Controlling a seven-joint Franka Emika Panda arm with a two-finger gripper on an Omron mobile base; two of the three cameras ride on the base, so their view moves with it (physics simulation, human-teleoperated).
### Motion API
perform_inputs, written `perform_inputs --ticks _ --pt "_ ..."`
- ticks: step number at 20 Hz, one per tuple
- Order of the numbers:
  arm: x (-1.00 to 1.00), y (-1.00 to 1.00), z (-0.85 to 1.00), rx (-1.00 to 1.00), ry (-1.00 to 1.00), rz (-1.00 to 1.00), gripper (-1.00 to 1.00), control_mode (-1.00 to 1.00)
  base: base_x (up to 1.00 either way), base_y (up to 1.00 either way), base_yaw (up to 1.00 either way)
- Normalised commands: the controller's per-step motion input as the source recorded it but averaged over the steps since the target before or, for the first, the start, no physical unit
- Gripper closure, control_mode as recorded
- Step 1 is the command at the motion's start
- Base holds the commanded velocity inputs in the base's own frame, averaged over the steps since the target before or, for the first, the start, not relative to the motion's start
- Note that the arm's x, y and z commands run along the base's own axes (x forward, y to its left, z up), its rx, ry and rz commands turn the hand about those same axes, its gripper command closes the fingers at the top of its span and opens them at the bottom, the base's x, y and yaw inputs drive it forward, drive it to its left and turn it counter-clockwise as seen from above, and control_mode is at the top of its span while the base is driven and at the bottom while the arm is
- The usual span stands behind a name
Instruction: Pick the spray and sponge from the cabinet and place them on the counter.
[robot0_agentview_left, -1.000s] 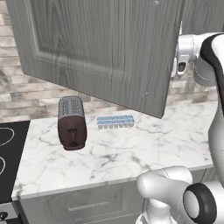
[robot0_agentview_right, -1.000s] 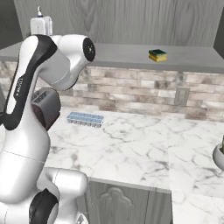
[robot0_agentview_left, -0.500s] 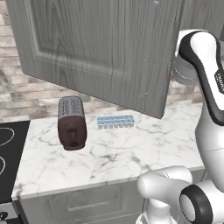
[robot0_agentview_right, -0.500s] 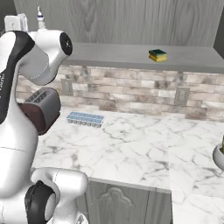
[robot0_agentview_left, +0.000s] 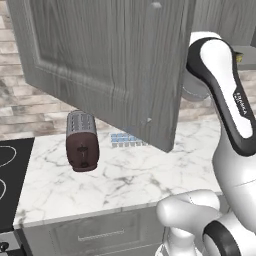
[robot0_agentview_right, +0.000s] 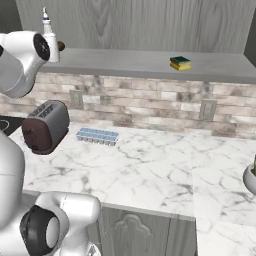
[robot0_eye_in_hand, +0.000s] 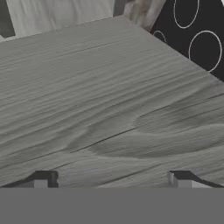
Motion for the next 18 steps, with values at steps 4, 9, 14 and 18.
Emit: perform_inputs --ticks 4,9,14,18 --pt "-0.12 0.67 0.01 0.06 0.03 0.13 -1.00 -1.00 0.00 0.00 0.00" --pt "-0.13 0.67 0.00 0.01 0.00 0.09 -1.00 -1.00 0.00 0.00 0.00" --pt "-0.23 0.35 0.00 0.00 -0.04 0.02 -1.00 -1.00 0.00 0.00 0.00" --pt "-0.25 -0.03 0.00 0.00 -0.02 0.00 -1.00 -1.00 0.00 0.00 0.00"
